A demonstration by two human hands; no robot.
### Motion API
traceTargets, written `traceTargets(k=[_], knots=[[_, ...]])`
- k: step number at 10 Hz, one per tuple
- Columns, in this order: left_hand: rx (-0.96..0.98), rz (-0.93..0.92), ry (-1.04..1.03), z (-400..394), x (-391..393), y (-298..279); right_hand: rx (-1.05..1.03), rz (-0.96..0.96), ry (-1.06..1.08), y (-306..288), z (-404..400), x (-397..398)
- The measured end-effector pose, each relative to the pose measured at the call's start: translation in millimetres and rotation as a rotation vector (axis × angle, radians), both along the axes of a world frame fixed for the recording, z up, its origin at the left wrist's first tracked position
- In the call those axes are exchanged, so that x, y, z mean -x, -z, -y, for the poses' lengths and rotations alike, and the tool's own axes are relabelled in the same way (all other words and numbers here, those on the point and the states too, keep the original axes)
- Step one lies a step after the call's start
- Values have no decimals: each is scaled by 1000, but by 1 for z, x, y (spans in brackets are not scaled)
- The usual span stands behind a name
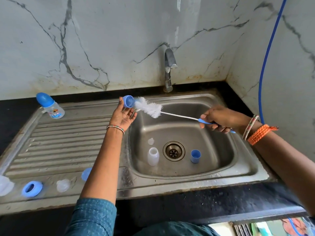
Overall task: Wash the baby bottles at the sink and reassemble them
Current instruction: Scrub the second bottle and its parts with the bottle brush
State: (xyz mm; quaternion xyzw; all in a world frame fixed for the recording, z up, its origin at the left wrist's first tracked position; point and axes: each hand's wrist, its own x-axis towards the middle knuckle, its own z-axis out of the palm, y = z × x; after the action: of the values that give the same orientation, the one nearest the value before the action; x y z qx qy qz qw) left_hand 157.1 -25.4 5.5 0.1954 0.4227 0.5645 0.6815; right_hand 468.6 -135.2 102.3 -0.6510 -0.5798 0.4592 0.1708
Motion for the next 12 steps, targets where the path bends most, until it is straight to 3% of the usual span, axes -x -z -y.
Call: traceTargets(k=[1, 2, 3, 4, 5, 6, 7, 8, 9, 10, 11, 12], knots=[[14, 44, -59, 1, 2, 1, -353, 341, -25, 9, 4, 2], [31, 11, -48, 2, 0, 1, -923, 800, 45, 11, 11, 9], [19, -17, -9, 2, -1, 1, -1120, 815, 76, 9, 10, 11], [-43, 76, 1, 3, 2, 2, -193, 211, -43, -4, 4, 8], [-88, 185, -30, 4, 6, 1, 179, -165, -58, -1, 1, 6], [-94, 246, -20, 5, 4, -4, -402, 493, -88, 9, 6, 10], [-27, 244, -95, 1, -2, -8, -930, 761, 3, 15, 15, 19], [-19, 265, -104, -1, -2, -9, -1171, 807, -33, 25, 19, 24], [-63, 378, -59, 0, -1, -9, -161, 200, -75, 12, 17, 23], [-89, 327, -23, 2, 1, -7, 163, -131, -45, 11, 12, 16], [-63, 240, -17, 3, 4, -3, -564, 648, -24, 16, 15, 14], [-27, 135, 20, 5, 1, 1, -1234, 884, 20, 19, 22, 18]])
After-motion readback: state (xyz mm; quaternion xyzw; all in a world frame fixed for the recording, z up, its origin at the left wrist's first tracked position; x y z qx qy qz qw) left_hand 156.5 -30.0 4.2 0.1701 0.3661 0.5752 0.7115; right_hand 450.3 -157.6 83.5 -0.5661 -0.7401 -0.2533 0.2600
